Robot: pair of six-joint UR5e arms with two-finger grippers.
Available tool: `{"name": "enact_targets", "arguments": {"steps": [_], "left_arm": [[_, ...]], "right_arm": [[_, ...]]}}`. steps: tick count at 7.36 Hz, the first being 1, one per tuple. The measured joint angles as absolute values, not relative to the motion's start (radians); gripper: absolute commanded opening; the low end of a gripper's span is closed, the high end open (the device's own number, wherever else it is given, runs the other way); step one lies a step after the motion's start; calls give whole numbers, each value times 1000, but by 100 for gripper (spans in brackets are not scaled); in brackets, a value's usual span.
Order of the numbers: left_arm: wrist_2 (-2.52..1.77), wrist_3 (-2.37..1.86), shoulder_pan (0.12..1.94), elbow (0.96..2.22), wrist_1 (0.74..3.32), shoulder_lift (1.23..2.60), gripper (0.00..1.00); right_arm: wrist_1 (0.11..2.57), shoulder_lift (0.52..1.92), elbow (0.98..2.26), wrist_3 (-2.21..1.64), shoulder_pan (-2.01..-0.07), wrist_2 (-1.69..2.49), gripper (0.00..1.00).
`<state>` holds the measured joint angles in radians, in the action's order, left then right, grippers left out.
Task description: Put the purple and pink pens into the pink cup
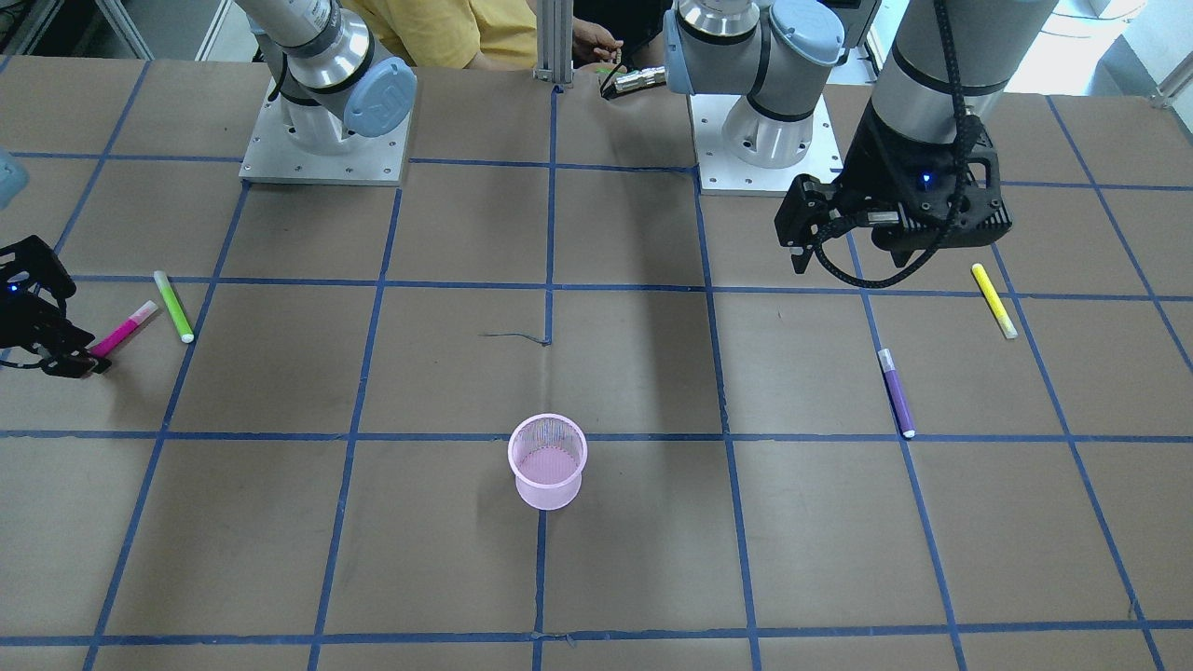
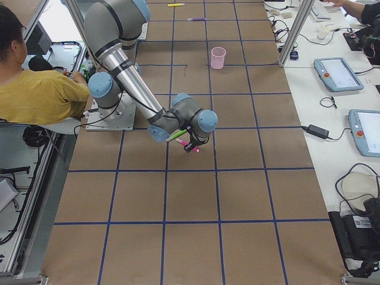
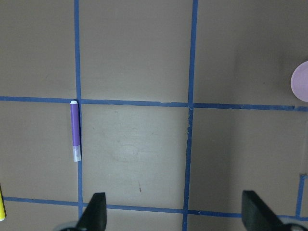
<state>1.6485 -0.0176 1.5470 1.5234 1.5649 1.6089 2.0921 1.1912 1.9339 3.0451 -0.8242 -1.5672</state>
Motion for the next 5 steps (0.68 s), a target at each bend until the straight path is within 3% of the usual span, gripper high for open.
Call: {"name": "enact_targets", "arguments": {"steps": [1, 5], "left_arm": [[1650, -18, 1546, 1524, 1565, 1609, 100], [1645, -11, 1503, 1525, 1571, 1610, 100]], "right_arm": [[2092, 1189, 1936, 3045, -824, -1566, 0], [2090, 1200, 1913, 3012, -824, -1562, 0]]}}
